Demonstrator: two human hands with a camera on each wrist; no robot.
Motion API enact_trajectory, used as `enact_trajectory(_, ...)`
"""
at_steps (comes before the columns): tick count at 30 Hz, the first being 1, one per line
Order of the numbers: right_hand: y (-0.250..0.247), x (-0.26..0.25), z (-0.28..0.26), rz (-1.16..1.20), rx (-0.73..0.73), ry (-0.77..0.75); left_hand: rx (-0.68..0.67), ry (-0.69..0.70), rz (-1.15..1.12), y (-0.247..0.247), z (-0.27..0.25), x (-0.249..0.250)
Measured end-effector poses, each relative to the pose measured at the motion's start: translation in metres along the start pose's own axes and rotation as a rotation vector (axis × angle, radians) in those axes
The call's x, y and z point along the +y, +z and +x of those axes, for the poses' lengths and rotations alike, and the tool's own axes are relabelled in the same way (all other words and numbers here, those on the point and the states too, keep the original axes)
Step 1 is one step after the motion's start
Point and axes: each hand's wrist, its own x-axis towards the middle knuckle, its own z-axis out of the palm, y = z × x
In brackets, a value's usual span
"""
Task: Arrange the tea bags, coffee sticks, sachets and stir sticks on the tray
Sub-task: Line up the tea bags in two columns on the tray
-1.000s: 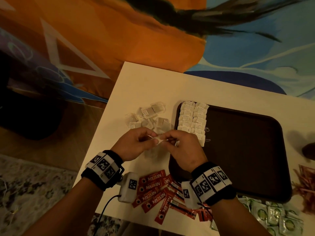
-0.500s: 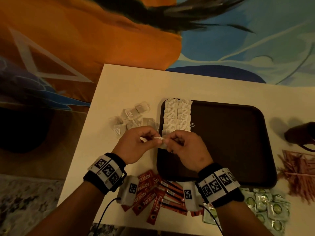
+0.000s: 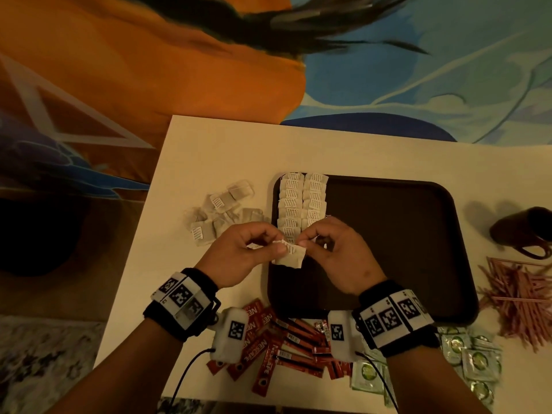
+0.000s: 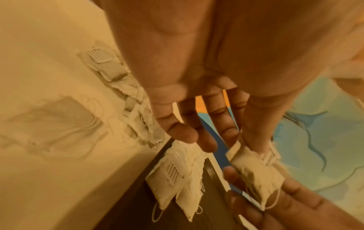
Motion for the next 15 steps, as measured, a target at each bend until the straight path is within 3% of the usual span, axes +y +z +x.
enact_trajectory(5,0.006,0.003,-0.009,0.170,-0.129,0.108,0.098,-0.010,-0.129,0.006,0.005,-0.002)
enact_trajectory(10,-0.001,0.004,-0.020,0.168,-0.194,0.116,0.113,-0.029,-0.064,0.017,0.007,-0.006)
enact_trajectory(13,-0.012,0.007,-0.019,0.164,-0.177,0.210,0.104,-0.027,-0.039,0.022,0.010,-0.007)
enact_trajectory(15,-0.017,0.008,-0.018,0.172,-0.100,0.187,0.082,-0.019,-0.017,0.026,0.012,-0.005)
